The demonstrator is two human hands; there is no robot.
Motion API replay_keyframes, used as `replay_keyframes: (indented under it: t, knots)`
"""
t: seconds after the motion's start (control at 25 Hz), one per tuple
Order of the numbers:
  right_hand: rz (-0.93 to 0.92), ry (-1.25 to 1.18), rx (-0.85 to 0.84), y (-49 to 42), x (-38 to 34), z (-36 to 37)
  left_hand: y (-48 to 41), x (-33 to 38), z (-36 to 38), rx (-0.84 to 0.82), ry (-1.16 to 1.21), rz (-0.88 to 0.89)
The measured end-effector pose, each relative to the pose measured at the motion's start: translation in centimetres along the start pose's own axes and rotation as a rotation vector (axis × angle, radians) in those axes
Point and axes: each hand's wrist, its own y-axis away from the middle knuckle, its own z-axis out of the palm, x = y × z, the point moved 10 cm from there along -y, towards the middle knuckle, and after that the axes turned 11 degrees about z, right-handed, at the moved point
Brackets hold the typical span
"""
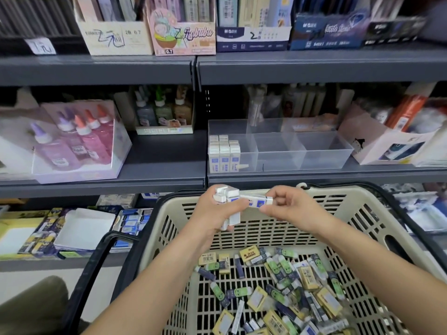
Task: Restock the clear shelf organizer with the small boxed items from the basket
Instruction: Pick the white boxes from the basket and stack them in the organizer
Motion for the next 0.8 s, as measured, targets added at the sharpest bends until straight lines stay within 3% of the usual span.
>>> replay_keyframes:
  t: [0.28,0.64,0.8]
  knots:
    - [-0.076,-0.204,0.086,0.2,-1.8,-1.5,0.4,0.0,0.2,-0.032,-0.083,-0.031]
    - [-0.164,-0.289,0.07,0.5,-4.3,-1.6,1.1,0.1,1.6,-0.118,0.338,-0.202]
    - [-0.146,-0.259,0.071,-0.1,-4.5,-2.1,0.6,0.8,1.8,-0.144,0.238,-0.149]
